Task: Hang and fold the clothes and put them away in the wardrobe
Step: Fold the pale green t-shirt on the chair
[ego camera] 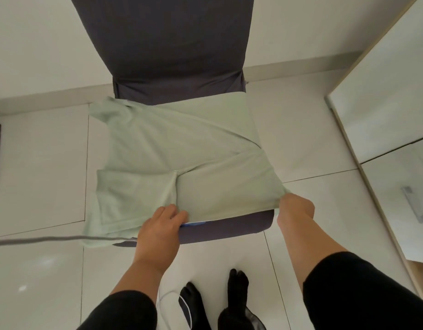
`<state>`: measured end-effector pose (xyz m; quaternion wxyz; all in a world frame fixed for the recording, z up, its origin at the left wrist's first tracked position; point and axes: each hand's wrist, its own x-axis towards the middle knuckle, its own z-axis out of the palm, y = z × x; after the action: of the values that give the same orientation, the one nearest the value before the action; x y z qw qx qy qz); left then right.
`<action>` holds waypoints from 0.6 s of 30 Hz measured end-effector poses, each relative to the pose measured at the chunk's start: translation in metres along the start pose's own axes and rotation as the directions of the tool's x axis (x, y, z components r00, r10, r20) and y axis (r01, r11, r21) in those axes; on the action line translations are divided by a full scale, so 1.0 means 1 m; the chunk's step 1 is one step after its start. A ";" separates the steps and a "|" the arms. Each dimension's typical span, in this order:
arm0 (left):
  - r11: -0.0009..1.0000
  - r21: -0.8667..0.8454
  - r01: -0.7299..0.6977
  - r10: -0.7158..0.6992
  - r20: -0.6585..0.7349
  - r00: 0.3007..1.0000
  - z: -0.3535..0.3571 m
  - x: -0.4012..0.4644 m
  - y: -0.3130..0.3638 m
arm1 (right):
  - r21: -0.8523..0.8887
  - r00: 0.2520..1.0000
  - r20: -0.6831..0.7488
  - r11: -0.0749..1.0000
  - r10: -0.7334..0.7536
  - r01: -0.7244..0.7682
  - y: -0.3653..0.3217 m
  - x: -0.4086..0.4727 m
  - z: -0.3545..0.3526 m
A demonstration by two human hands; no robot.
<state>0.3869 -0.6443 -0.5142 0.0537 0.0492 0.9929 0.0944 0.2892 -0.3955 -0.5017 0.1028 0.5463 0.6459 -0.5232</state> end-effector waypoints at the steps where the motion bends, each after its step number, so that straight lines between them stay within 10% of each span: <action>1: 1.000 -0.015 0.002 -0.002 0.012 1.000 0.000 0.001 -0.001 | -0.003 1.000 -0.002 1.000 0.018 -0.018 0.002 0.003 0.001; 6: 0.991 -0.125 -0.037 0.041 0.026 0.999 -0.004 0.005 -0.005 | -0.072 0.987 -0.081 0.987 0.137 -0.143 0.001 0.008 0.010; 10: 0.998 -0.067 0.001 -0.008 -0.108 0.994 -0.011 0.039 0.001 | -0.462 0.960 -0.162 0.877 -0.229 0.131 -0.010 0.003 0.014; 14: 0.979 -0.082 0.184 -0.196 -0.168 0.966 -0.016 0.090 0.011 | -0.607 0.653 0.231 0.417 -0.721 0.676 -0.029 0.012 0.030; 18: 0.977 -0.062 0.202 -0.205 -0.046 0.978 -0.011 0.119 0.013 | -0.532 0.335 0.535 0.000 -0.776 0.847 -0.050 0.011 0.053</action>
<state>0.2688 -0.6207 -0.5128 0.0384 -0.0568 0.9907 0.1177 0.2209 -0.4238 -0.5038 0.0248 -0.0507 0.9810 -0.1857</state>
